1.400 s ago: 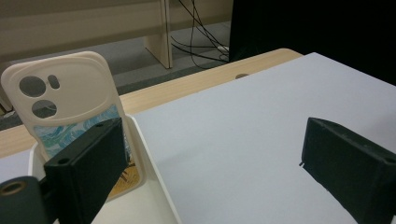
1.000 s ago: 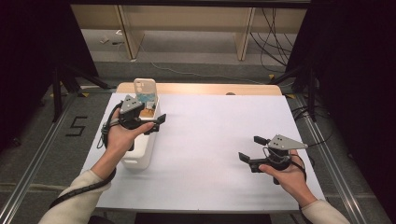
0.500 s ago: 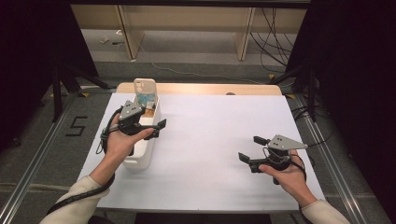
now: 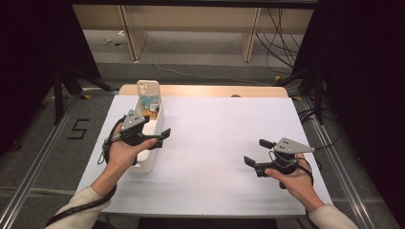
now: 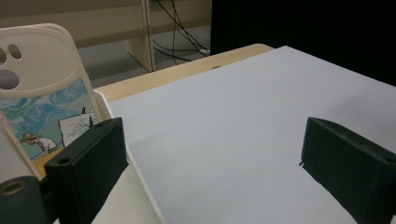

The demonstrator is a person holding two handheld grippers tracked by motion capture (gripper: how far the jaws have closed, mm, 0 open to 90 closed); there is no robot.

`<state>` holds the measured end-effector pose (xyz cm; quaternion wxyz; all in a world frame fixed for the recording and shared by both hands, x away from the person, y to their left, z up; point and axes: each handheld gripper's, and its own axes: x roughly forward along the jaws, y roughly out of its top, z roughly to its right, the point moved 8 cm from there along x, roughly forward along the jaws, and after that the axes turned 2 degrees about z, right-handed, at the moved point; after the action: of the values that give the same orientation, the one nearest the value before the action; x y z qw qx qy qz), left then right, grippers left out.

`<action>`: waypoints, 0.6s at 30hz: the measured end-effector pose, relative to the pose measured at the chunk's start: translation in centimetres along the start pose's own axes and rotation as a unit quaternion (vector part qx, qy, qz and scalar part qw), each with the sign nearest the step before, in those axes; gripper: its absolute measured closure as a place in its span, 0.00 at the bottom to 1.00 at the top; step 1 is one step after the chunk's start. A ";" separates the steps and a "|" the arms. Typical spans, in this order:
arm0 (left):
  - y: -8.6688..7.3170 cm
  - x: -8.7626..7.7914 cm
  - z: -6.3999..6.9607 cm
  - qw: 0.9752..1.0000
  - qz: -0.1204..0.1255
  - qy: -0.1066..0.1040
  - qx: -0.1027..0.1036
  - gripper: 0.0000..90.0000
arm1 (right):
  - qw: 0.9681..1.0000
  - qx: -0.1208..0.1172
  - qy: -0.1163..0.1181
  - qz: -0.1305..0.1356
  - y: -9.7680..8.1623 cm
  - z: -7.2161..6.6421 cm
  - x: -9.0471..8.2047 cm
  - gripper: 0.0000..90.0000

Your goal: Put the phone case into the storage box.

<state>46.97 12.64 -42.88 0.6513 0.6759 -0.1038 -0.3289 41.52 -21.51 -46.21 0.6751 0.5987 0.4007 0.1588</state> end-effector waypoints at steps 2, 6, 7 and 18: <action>-0.2 -0.1 0.1 1.000 0.001 -0.002 -0.001 0.07 | 1.000 0.000 0.000 0.000 0.0 0.0 0.0 0.13; -0.4 -0.3 0.3 1.000 0.003 -0.006 0.001 0.07 | 1.000 0.000 0.001 -0.001 0.0 0.0 0.0 0.13; -0.4 -0.3 0.4 1.000 0.003 -0.006 0.001 0.07 | 1.000 0.000 0.001 -0.001 0.0 -0.1 0.0 0.13; -1.1 -1.1 0.9 1.000 0.008 -0.012 0.013 0.07 | 1.000 0.001 0.004 0.002 0.1 -0.2 -0.1 0.13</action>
<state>45.30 12.64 -43.50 0.6440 0.6793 -0.1214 -0.3303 41.38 -21.42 -46.13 0.6729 0.5991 0.4025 0.1621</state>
